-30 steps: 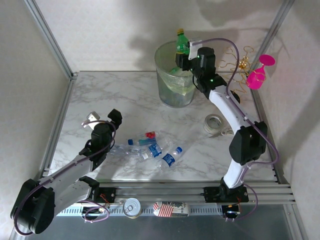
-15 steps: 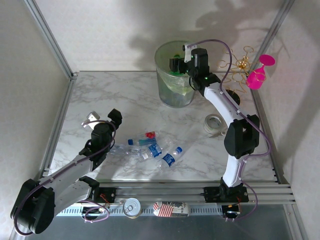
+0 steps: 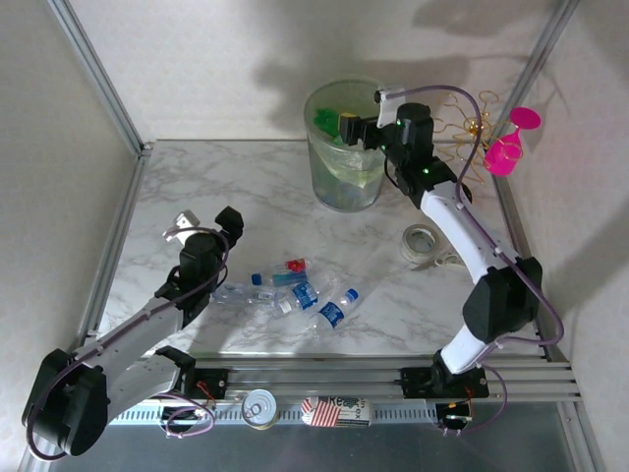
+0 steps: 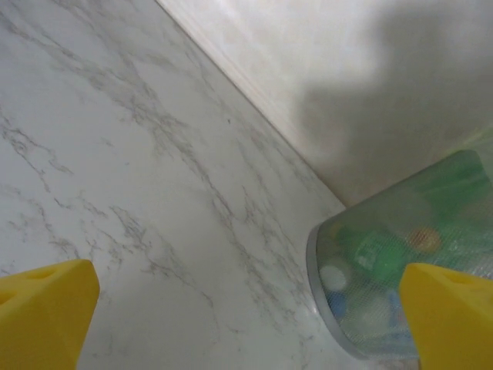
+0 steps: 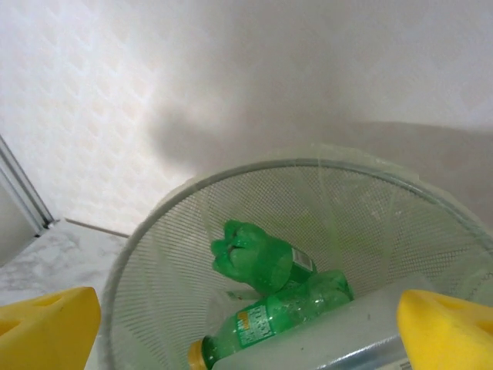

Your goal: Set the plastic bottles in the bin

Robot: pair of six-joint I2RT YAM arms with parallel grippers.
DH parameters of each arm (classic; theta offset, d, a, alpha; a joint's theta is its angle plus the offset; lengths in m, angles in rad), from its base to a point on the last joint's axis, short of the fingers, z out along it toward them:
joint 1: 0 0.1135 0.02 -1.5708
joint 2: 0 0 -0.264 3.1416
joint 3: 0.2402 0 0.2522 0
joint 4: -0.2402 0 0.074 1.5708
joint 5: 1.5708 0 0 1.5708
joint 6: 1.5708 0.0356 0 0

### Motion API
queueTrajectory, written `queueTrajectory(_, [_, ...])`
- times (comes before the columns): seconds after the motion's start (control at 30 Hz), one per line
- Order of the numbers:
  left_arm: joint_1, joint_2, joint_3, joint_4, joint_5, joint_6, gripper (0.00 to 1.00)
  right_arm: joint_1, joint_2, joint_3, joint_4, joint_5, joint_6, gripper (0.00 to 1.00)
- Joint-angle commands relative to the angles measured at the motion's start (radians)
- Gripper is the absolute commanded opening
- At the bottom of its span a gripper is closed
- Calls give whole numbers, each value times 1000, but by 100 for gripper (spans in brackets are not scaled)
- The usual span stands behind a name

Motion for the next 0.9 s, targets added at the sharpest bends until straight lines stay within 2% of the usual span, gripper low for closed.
queueTrajectory(0.0, [-12,-2,79,-151,75,28,100,14,-69,-108,68,-35,-1,99])
queueTrajectory(0.1, [-58,-25,130,-277,94,22,100,17,-132,-220,126,-43,17,99])
queueTrajectory(0.23, [-163,-64,181,-450,35,-27,100,24,-201,-351,174,-51,58,99])
queueTrajectory(0.33, [-216,-87,206,-612,2,-112,99,31,-244,-444,217,-58,94,99])
queueTrajectory(0.5, [-280,-151,193,-825,-27,-326,100,41,-271,-544,252,-41,136,99])
queueTrajectory(0.7, [-317,-216,179,-1046,-70,-548,100,43,-264,-600,264,-18,173,99])
queueTrajectory(0.87, [-317,-237,125,-1102,-34,-657,100,45,-249,-608,251,-8,177,99])
